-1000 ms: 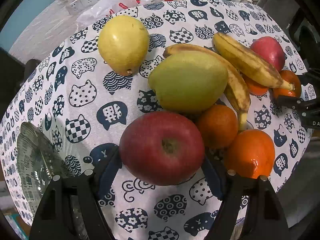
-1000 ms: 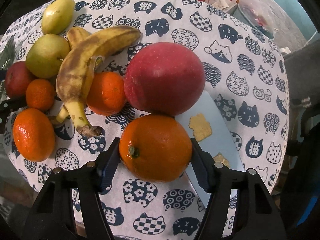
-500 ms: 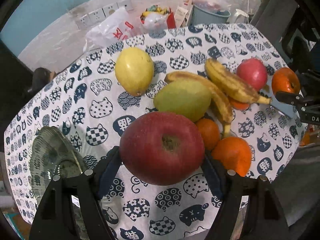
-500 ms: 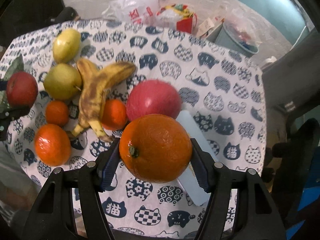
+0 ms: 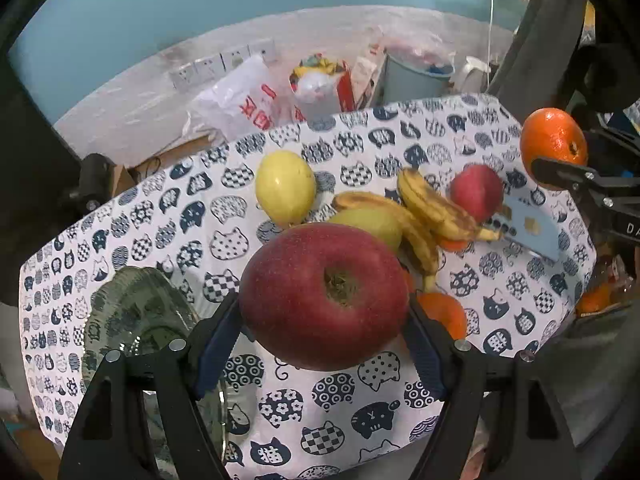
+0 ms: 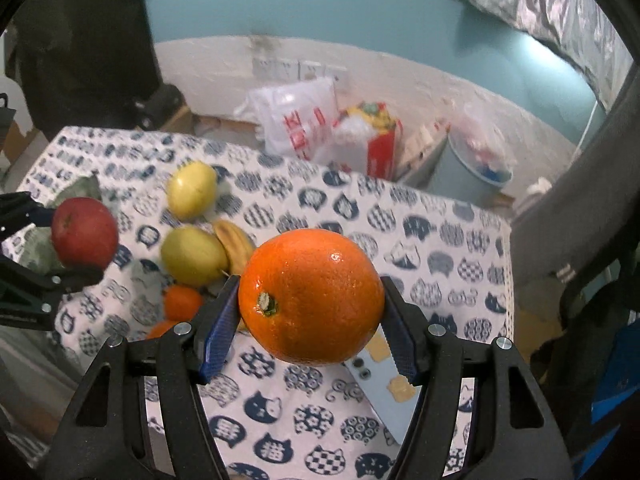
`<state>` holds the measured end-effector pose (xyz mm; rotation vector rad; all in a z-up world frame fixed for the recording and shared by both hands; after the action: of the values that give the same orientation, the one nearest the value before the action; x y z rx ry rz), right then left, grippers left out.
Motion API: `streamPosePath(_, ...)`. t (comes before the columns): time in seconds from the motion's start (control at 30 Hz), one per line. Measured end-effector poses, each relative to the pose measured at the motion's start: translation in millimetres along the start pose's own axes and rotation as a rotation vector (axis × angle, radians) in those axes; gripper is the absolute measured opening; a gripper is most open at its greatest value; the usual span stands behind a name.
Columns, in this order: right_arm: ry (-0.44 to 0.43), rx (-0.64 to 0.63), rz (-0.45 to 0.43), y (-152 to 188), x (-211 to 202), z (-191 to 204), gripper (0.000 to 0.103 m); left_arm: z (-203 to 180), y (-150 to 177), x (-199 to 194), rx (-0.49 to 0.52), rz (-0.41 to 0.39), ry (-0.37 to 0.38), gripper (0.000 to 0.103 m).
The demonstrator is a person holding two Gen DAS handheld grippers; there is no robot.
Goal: Organize fruits
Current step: 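Lift the orange with the right tool while the left tool carries the apple to the glass bowl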
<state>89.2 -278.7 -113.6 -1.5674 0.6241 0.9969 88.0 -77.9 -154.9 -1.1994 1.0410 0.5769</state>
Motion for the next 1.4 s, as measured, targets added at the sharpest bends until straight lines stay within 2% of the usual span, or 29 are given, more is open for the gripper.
streamPosePath(0.3, -0.049, -0.003, -0.064, -21.8, -15.4, 23.5, 0.066, 16.1, -10.6, -35.5, -0.038, -0.098, 0.003, 0.079)
streamPosePath(0.5, -0.081, -0.011, -0.089, -33.5, -21.3, 40.3, 0.066, 24.7, -12.6, -51.1, -0.06, -0.131, 0.012, 0.079)
streamPosePath(1.4, -0.216, -0.154, -0.083, -78.6, -4.0, 154.7, 0.066, 95.9, 19.3, -72.8, -0.181, -0.144, -0.036, 0.079)
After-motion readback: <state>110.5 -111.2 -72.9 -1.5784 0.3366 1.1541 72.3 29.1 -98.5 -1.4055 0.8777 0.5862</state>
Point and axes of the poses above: each gripper's, at about its wrist camera, not at the fingertips, and x roughly the way its jaws point, z to its left, y to its underside, the point moved 7 cm from there along x, roughly the way its jaws point, and after that the axes turned 3 degrees about -z, right-handed, at the moved point
